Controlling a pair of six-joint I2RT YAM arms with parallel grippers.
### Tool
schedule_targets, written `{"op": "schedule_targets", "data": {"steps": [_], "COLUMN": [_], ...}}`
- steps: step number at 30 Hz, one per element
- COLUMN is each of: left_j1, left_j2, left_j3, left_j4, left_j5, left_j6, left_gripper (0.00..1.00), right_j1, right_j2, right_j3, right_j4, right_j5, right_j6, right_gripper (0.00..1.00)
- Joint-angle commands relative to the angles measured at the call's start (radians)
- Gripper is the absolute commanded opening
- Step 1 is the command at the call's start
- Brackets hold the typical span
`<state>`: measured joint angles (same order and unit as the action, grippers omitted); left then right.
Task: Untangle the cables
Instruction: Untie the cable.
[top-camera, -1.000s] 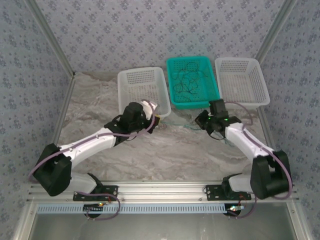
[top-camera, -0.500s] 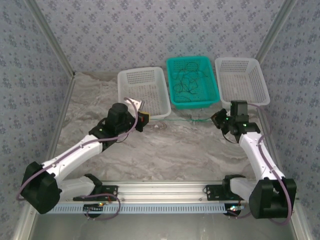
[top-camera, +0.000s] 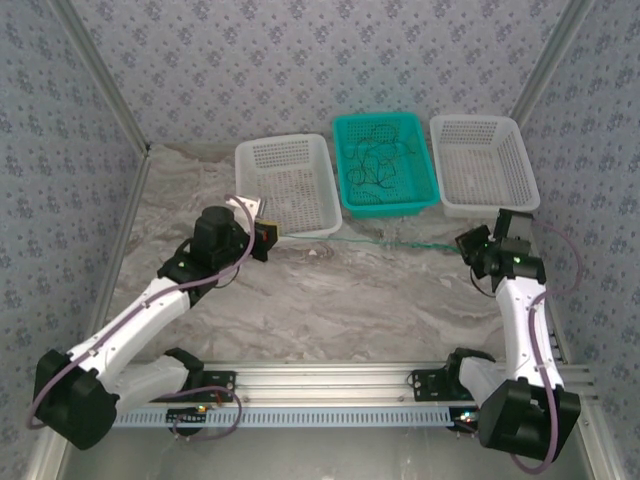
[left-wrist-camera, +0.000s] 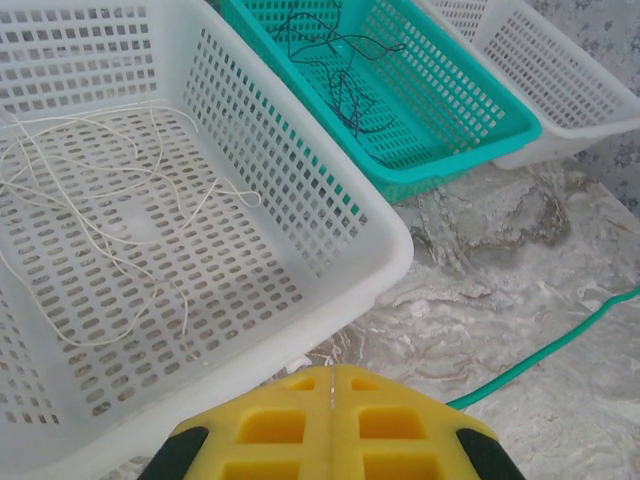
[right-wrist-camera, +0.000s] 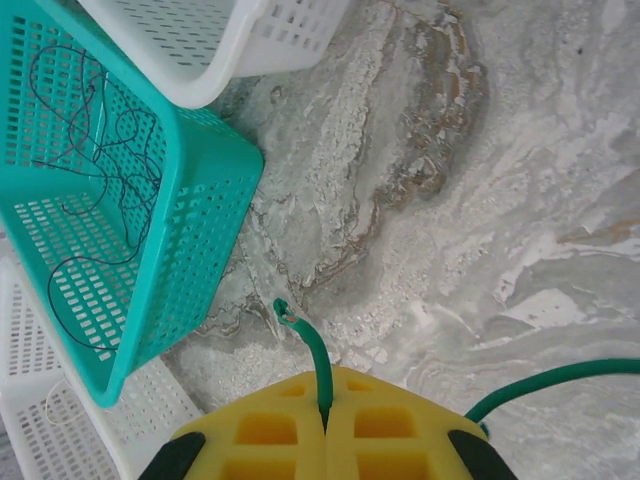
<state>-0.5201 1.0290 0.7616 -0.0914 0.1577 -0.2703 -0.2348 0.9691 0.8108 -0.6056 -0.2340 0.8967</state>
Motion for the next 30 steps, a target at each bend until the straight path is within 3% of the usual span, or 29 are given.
{"op": "schedule_targets", "data": {"steps": [1,5,8,15,17,20,22,27,30], "left_j1": [0.091,0.128,0.153,0.217,0.218,0.207,0.174,0.019,-0.020], "left_j2": [-0.068,-0.138,-0.215,-0.346,-0.347,-0.328,-0.304,-0.218,-0.170], "left_j3": [-0.012,-0.023,-0.034,-0.064,-0.081,-0.141,-0.172,-0.129,-0.118], "left_j4": [-0.108,-0.179,-0.235,-0.282,-0.239,-0.067,0.036,0.033,0.060], "left_j5": [-0.159,-0.182,-0.262,-0.356,-0.253,0.038,0.162,0.146,0.176], "left_j6": [0.064,0.097,0.102,0.012,0.008,-0.015,-0.030,0.048,0.063], "left_gripper": [0.00,0.00,0.00,0.00,0.00,0.00,0.00,0.00,0.00], "right_j1": [-0.093,-0.122,-0.143,-0.170,-0.138,-0.031,0.046,0.167,0.220], "right_j2": [-0.012,-0.017,-0.016,-0.026,-0.029,-0.029,-0.027,-0.018,-0.011], "right_j3": [0.040,0.047,0.050,0.041,0.031,0.038,0.057,0.115,0.136], "right_j4": [-0.043,-0.047,-0.059,-0.028,0.031,0.106,0.140,0.161,0.191], "right_j5": [0.192,0.201,0.214,0.202,0.147,0.079,0.057,0.049,0.019], "right_j6": [-0.036,-0.050,-0.051,-0.035,-0.050,-0.113,-0.167,-0.252,-0.304], "right_gripper": [0.00,0.00,0.00,0.00,0.00,0.00,0.00,0.00,0.00]}}
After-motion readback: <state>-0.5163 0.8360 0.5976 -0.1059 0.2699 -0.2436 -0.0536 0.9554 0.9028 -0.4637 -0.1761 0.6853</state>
